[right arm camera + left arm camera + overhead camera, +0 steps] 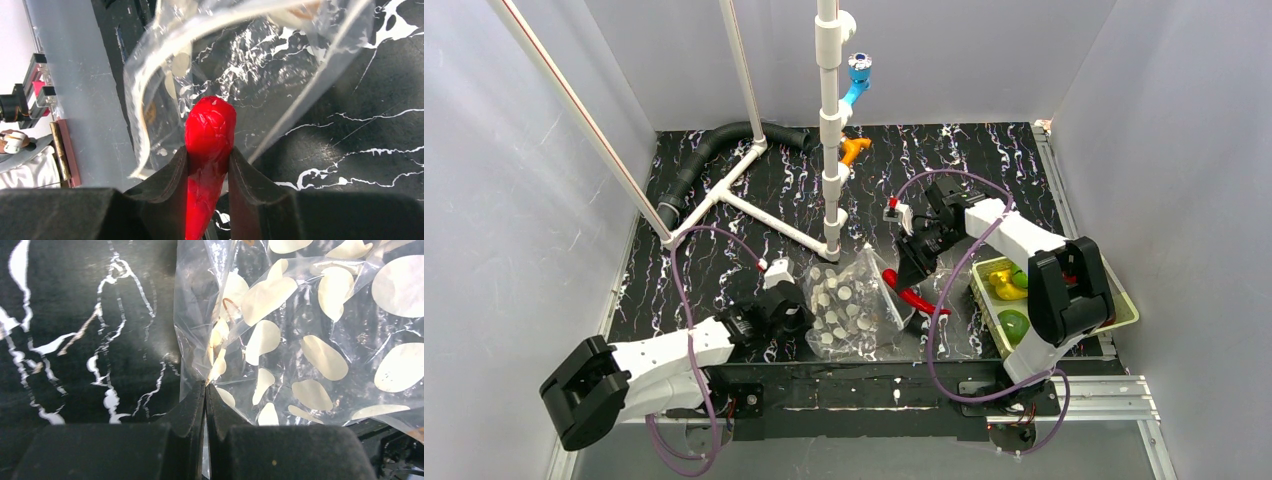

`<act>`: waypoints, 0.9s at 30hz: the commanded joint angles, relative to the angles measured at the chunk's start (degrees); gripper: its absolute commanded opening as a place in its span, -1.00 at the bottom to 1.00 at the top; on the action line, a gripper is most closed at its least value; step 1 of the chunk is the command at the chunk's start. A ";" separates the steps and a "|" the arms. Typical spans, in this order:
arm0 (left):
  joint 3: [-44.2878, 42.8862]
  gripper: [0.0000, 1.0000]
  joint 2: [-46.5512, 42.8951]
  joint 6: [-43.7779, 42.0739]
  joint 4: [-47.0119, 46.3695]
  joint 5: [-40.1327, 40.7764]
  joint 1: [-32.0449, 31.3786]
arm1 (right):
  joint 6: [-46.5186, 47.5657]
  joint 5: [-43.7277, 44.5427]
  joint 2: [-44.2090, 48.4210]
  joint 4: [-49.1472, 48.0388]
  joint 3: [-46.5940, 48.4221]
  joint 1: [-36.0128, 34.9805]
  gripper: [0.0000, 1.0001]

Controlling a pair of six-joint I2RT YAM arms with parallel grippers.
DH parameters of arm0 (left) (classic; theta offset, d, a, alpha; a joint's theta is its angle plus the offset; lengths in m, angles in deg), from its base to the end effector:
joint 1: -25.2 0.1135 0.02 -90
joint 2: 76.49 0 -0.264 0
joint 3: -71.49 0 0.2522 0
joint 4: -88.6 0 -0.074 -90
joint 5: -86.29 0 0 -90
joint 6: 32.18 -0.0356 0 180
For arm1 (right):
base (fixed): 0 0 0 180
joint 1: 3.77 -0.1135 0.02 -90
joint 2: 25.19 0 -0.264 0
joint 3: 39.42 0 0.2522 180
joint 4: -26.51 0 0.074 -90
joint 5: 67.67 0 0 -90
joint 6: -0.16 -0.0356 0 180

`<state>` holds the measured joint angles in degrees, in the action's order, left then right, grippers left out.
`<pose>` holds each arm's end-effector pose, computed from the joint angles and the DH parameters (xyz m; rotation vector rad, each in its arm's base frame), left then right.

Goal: Open the zip-top bag and remove the fake food
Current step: Pick up the fake vegetable from the zipper food storage bag.

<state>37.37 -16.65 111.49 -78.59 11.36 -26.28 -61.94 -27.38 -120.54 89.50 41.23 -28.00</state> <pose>0.1314 -0.1502 0.1648 -0.1912 2.3040 -0.6977 0.2709 0.1517 0.2176 -1.2835 2.3227 1.2180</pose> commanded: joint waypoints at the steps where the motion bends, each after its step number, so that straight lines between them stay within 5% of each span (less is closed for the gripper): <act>1: 0.86 -1.00 -4.02 -0.88 7.56 5.31 0.33 | -0.38 2.96 2.95 -1.07 0.55 0.87 -0.96; 27: 3.84 -0.89 -19.33 -1.60 13.62 7.51 0.36 | 7.92 4.63 20.96 0.65 -5.10 11.44 -0.94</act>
<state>40.47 -34.44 110.29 -67.46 16.27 -26.28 -56.50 -22.64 -102.82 89.24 36.93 -19.15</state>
